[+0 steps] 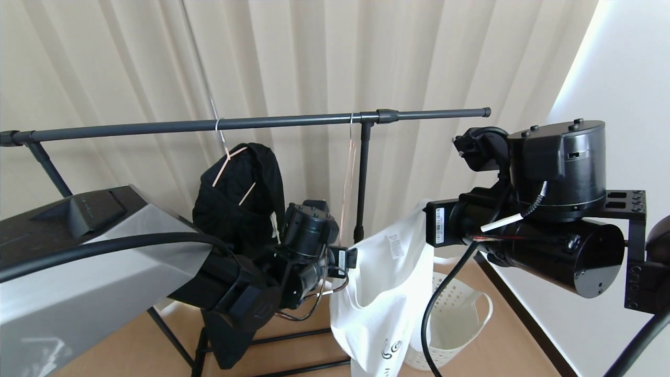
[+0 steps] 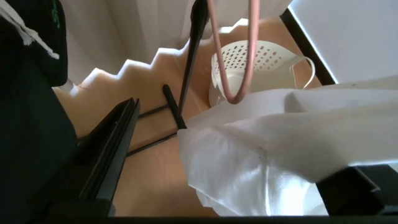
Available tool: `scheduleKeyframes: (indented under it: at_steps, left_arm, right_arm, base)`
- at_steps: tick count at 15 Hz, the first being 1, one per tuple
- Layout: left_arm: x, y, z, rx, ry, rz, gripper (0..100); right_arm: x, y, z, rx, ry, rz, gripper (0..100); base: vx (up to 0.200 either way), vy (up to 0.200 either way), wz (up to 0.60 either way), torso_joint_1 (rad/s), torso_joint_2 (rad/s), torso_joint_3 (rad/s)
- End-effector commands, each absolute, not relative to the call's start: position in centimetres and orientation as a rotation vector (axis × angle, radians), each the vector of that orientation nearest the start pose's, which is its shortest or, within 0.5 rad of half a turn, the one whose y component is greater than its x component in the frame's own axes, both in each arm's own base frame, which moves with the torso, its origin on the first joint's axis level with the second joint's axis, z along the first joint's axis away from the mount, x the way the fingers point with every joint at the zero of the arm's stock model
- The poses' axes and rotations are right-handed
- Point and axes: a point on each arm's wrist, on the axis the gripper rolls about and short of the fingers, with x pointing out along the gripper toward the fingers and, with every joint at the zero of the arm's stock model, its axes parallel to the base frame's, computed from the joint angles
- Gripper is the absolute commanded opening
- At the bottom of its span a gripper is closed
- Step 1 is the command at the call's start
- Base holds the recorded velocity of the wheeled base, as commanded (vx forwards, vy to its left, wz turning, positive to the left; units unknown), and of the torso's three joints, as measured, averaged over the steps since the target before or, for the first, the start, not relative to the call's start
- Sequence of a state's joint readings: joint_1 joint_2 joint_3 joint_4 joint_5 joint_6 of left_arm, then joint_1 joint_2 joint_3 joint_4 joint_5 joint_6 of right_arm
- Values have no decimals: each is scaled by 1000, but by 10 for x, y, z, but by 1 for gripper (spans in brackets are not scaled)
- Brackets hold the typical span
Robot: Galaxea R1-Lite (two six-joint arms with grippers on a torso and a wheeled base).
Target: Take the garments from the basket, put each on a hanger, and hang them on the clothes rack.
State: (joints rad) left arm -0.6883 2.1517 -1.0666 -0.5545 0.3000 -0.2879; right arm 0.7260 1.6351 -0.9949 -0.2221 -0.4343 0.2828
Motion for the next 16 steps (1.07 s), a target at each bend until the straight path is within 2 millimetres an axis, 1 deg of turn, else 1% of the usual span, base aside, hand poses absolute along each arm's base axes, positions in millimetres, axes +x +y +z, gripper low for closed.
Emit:
scheduleKeyframes:
  at_steps: [1,4,5,6,7,8,9,11,12,13,14,15,16]
  left_arm:
    - [313,-245,76,-28,518,-301,100]
    - [311,-241,71,-22,518,-296,100]
    - [311,-239,71,-29,506,-297,0]
    - [309,-238,70,-24,508,-296,0]
    - [305,-237,75,-24,503,-302,0]
    - [300,-235,87,-38,479,-310,0]
    - [296,-232,95,-41,467,-313,0]
    - [286,-222,113,-40,433,-320,0]
    - [282,-217,124,-34,405,-325,0]
    - [280,-213,133,-36,383,-324,0]
    - [281,-210,137,-31,369,-321,0]
    - [282,-208,140,-24,359,-318,0]
    - [283,-208,141,-23,355,-317,0]
  right_arm:
    - [226,188,217,50,381,236,0]
    - [229,186,215,48,384,225,0]
    - [229,185,215,47,384,222,0]
    - [232,182,215,36,385,210,0]
    - [234,179,214,28,385,200,0]
    - [238,174,213,19,387,180,0]
    - [243,169,211,2,381,161,0]
    - [250,158,202,-62,363,134,0]
    - [255,152,194,-121,346,122,0]
    - [256,150,186,-174,340,124,0]
    - [253,148,179,-231,337,135,0]
    - [251,147,173,-291,334,150,0]
    - [251,147,173,-308,328,161,0]
  base:
    - [0,0,0,0,0,0]
    - [0,0,0,0,0,0]
    - [0,0,0,0,0,0]
    - [0,0,0,0,0,0]
    - [0,0,0,0,0,0]
    - [0,0,0,0,0,0]
    - [0,0,0,0,0,0]
    - [0,0,0,0,0,0]
    - [0,0,0,0,0,0]
    - [0,0,0,0,0,0]
    - [0,0,0,0,0,0]
    - [0,0,0,0,0,0]
    - [0,0,0,0,0,0]
